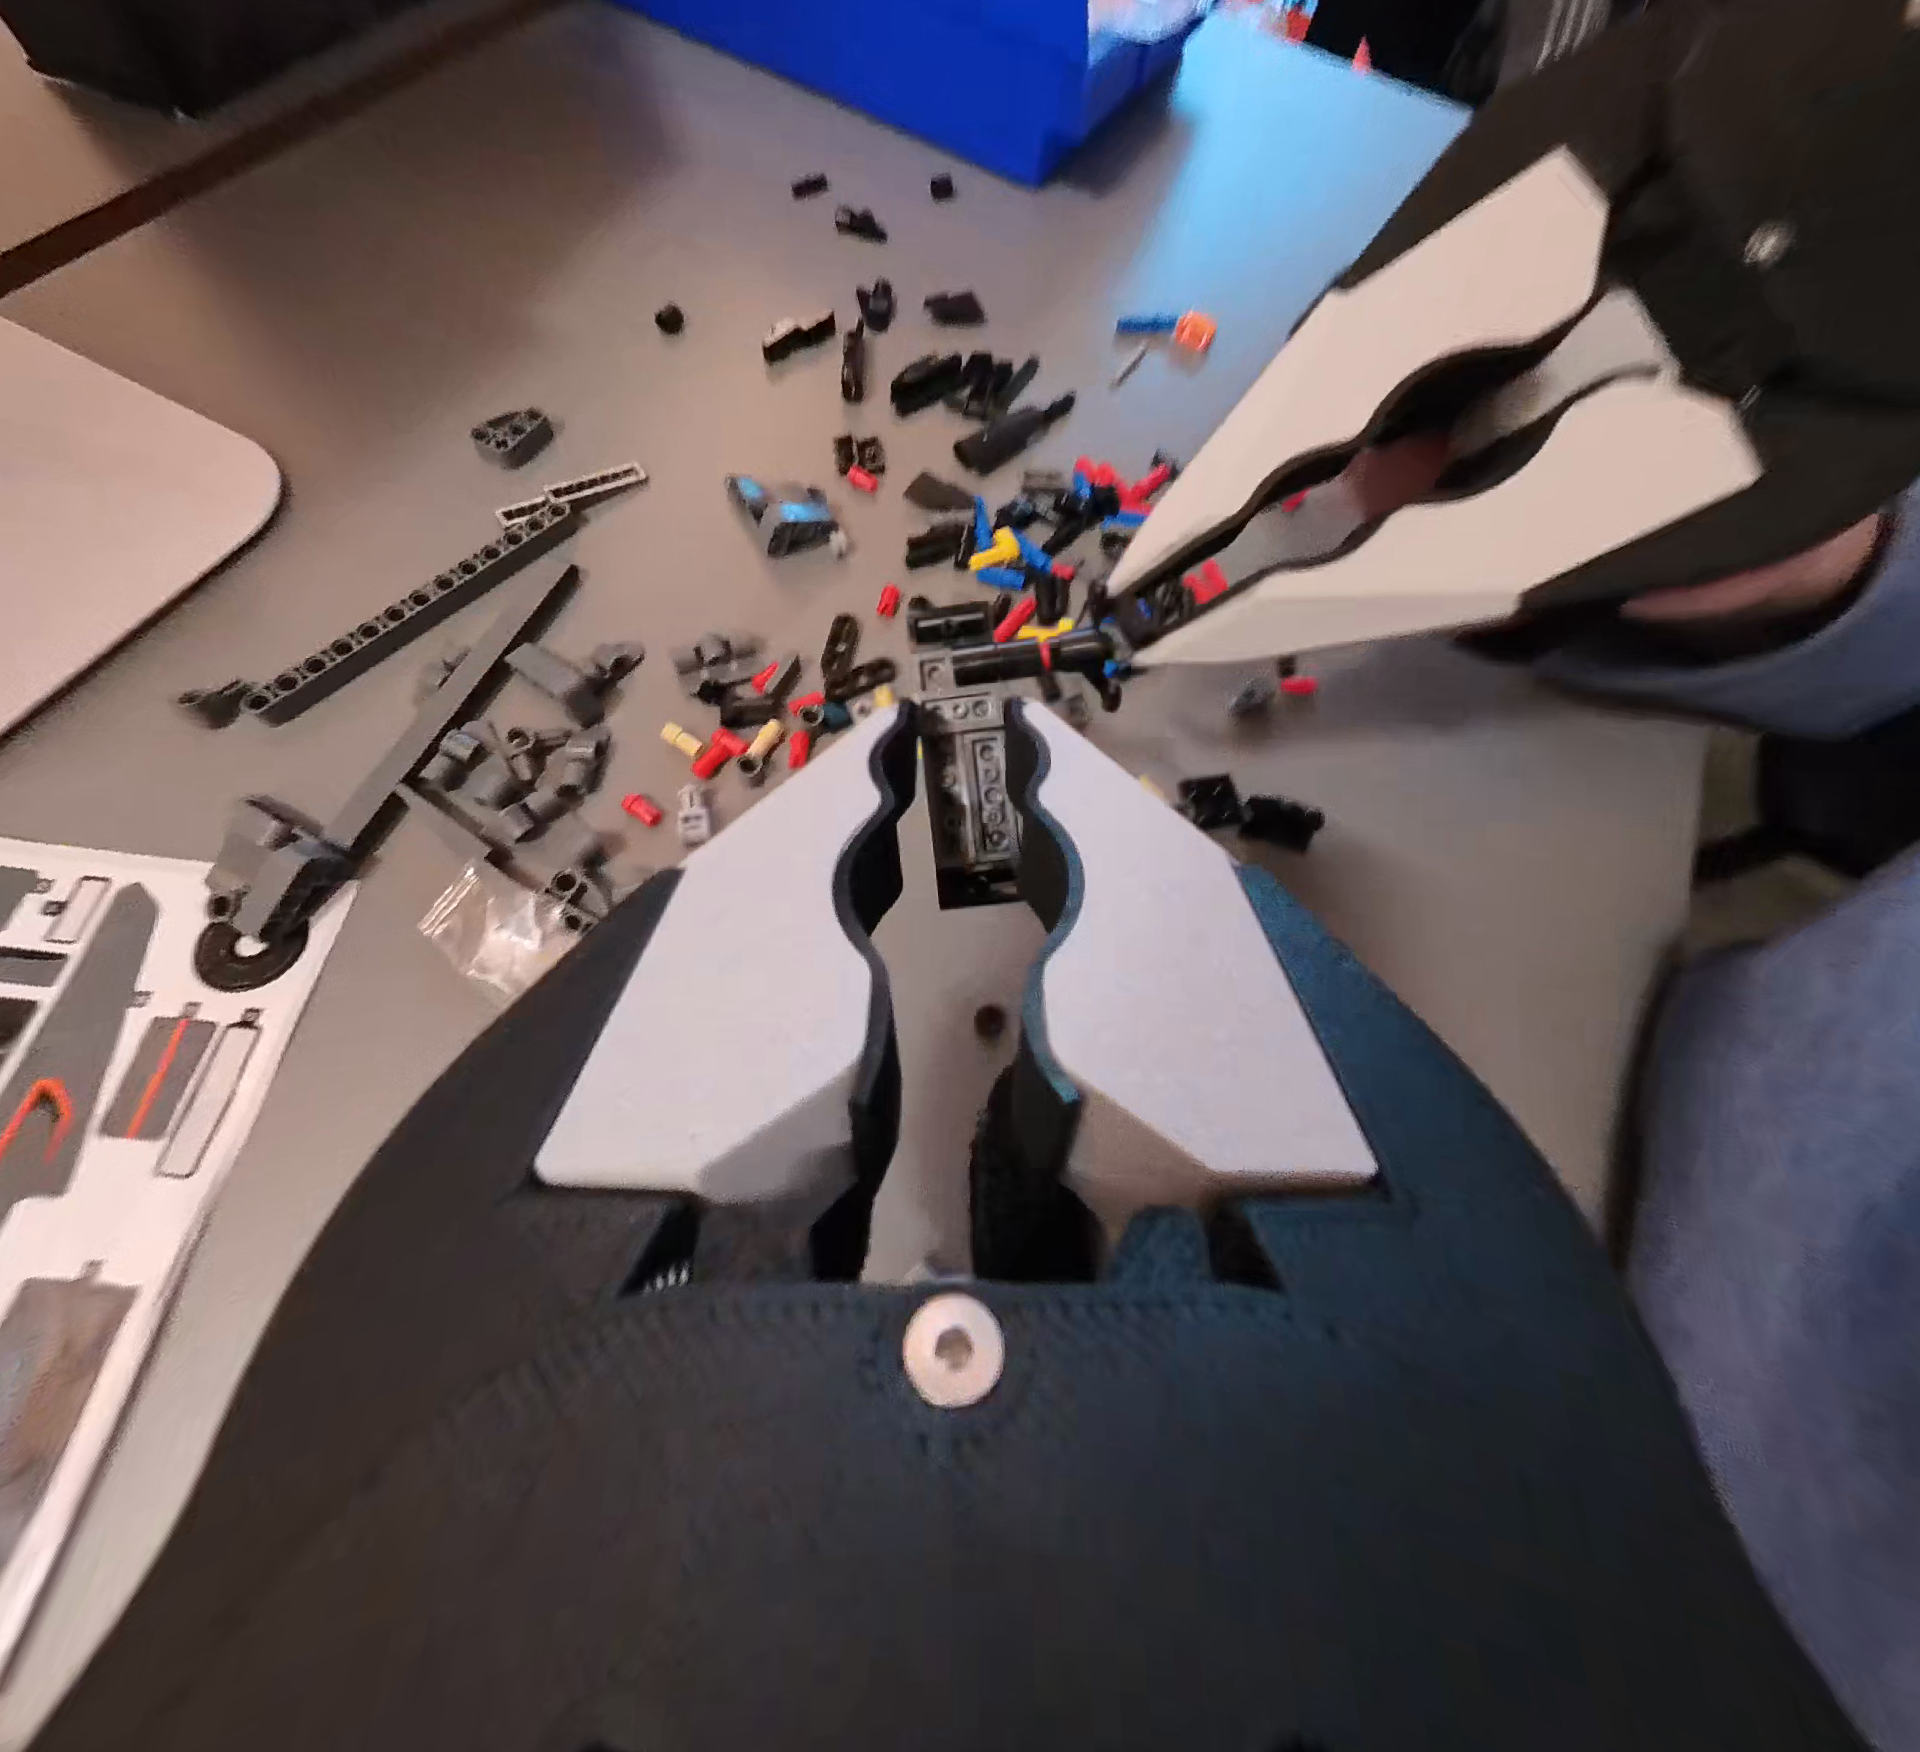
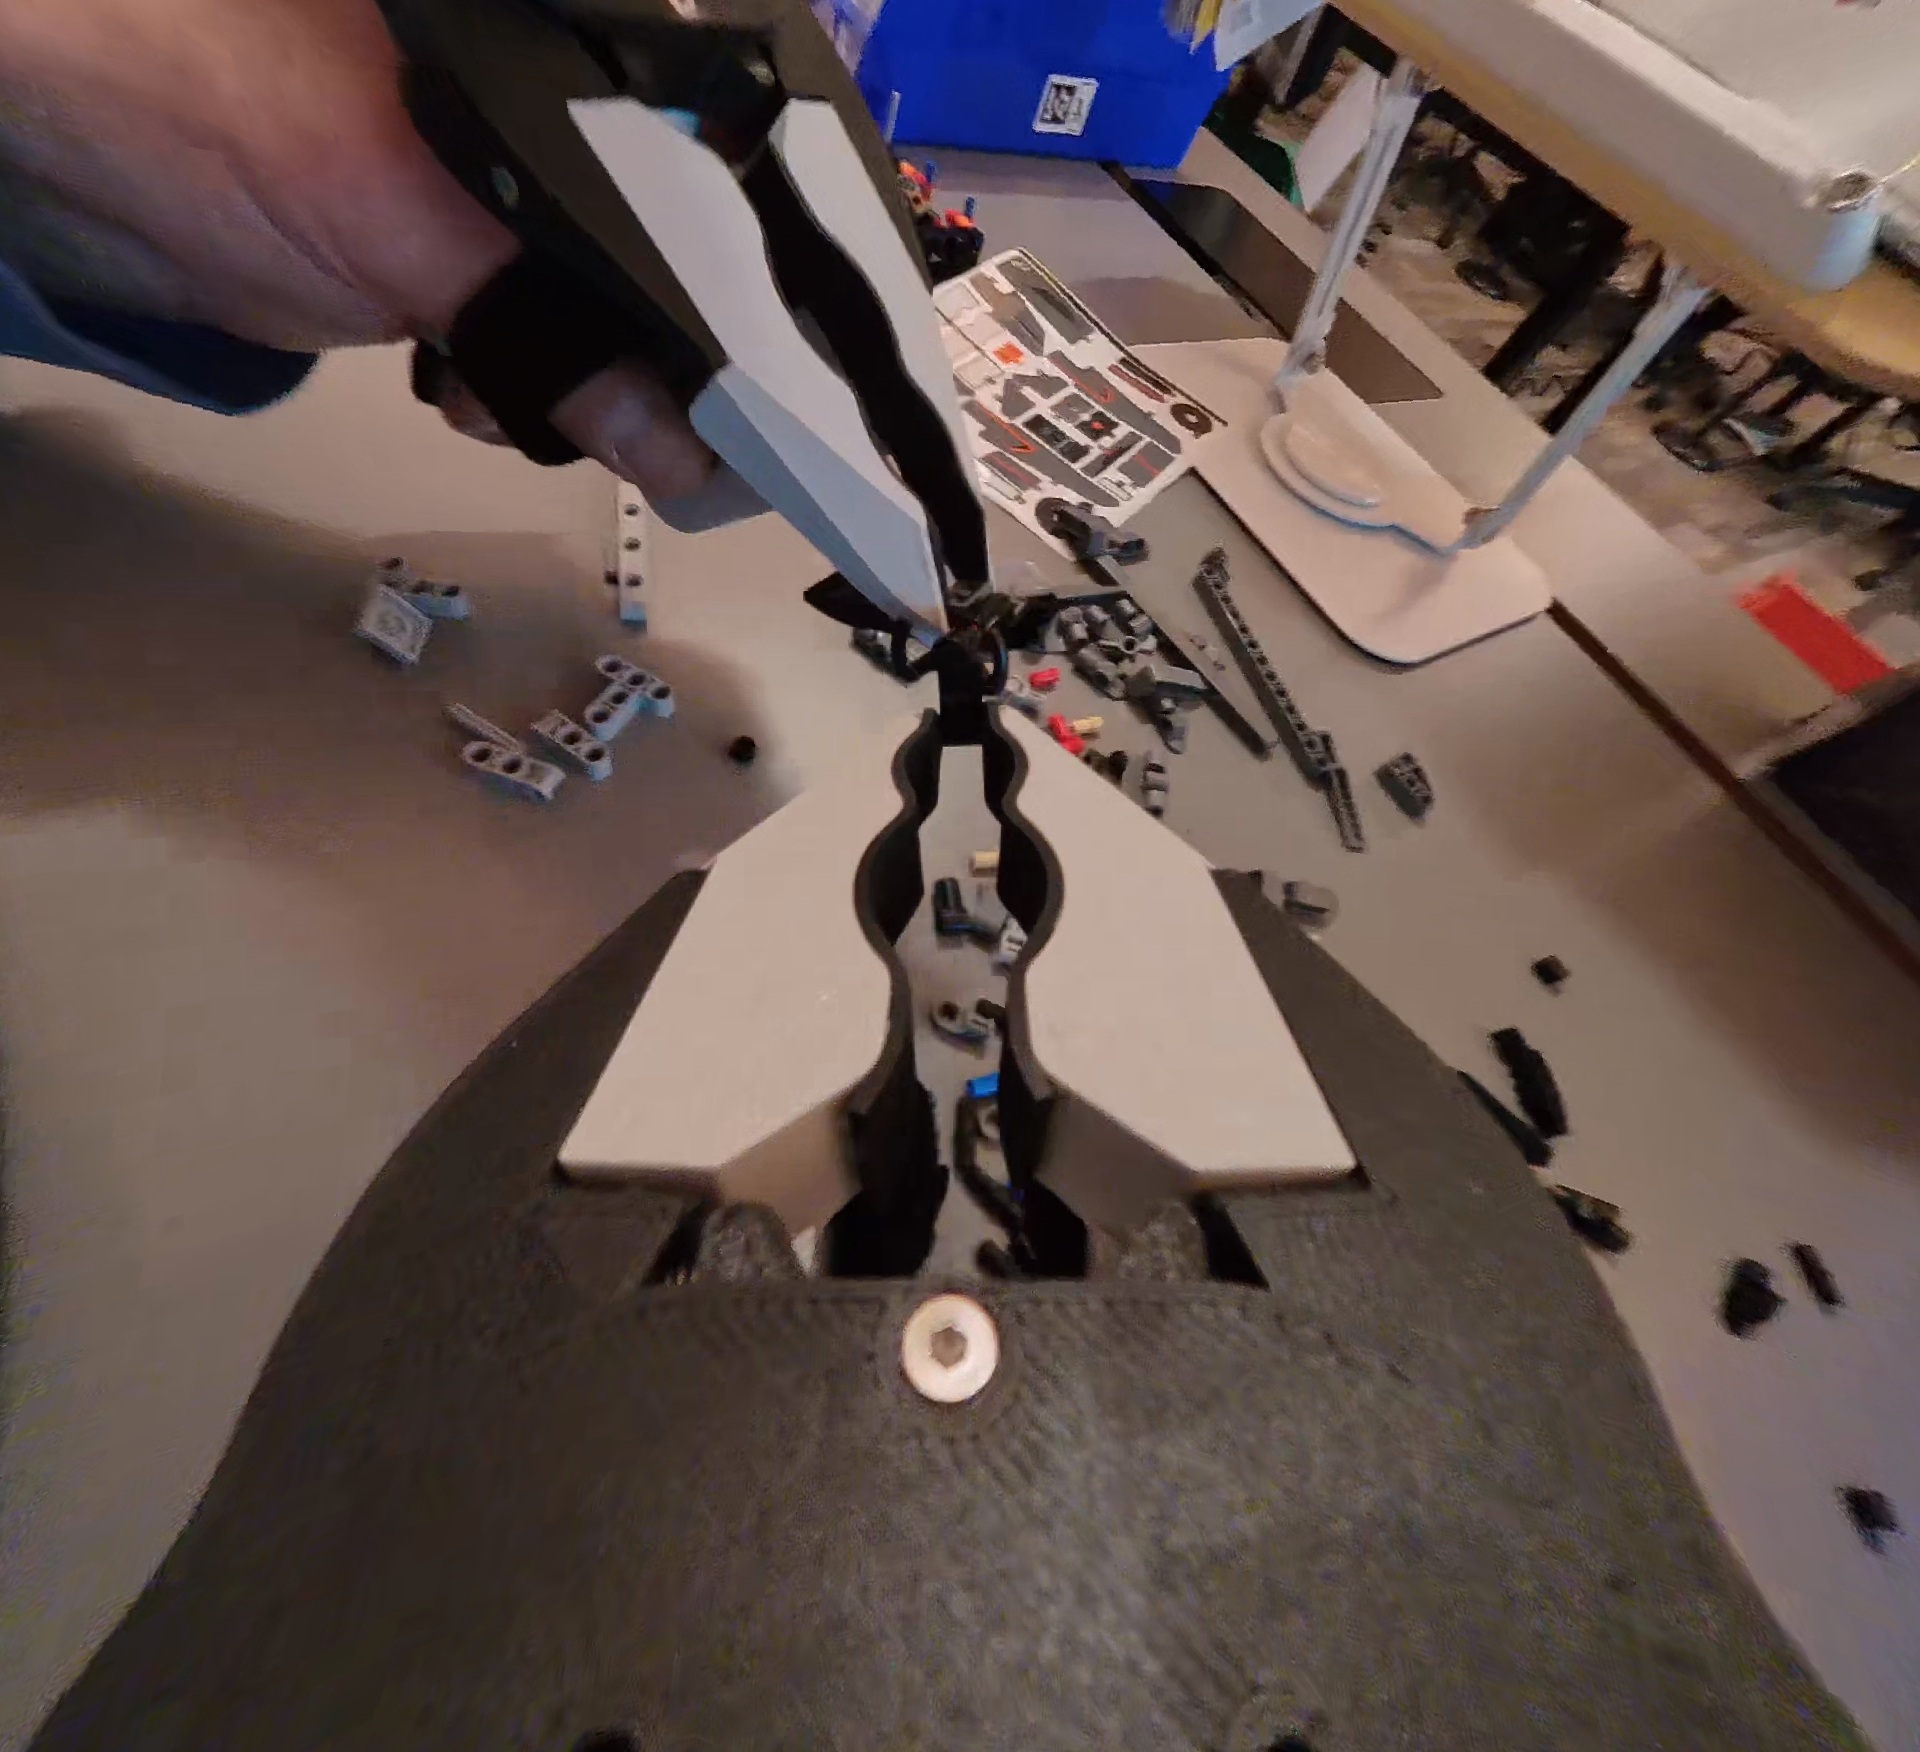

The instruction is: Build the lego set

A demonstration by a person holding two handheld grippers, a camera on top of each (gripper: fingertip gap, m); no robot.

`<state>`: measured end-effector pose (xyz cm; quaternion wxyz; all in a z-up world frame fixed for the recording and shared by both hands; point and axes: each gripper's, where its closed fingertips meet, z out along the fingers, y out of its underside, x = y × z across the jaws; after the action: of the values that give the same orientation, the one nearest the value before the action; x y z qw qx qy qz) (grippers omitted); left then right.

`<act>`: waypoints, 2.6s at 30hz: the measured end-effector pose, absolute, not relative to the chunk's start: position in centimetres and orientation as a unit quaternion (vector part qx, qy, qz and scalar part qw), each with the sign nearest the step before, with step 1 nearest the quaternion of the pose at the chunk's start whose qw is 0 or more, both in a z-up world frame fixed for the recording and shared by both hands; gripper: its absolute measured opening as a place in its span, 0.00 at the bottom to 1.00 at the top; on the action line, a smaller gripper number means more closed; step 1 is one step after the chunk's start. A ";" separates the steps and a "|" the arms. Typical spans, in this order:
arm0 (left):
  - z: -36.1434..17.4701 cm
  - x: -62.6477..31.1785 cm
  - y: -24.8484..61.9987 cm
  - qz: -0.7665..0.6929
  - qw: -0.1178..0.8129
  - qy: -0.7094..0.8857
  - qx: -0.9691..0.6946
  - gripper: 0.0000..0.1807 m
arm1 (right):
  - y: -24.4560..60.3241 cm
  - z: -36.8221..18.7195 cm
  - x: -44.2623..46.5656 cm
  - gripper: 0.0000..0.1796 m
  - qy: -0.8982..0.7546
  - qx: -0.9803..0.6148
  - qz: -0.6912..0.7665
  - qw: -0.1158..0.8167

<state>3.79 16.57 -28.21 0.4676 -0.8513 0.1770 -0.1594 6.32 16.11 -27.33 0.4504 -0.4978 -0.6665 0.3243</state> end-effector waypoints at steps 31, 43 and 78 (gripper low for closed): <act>-27.5 4.4 17.7 -0.153 0.498 0.107 -0.847 0.08 | 17.5 -26.4 6.4 0.02 -0.653 -0.502 0.251 0.508; -28.1 4.4 17.6 -0.157 0.498 0.104 -0.847 0.08 | 17.4 -26.8 6.3 0.02 -0.665 -0.495 0.222 0.513; -32.4 4.8 17.0 -0.265 0.444 0.087 -0.851 0.22 | 17.3 -31.3 5.4 0.03 -0.711 -0.497 0.162 0.470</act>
<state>4.79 17.00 -32.36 0.4440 -0.8515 0.0866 -0.2654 5.39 17.28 -31.33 0.4699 -0.4967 -0.7114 0.1625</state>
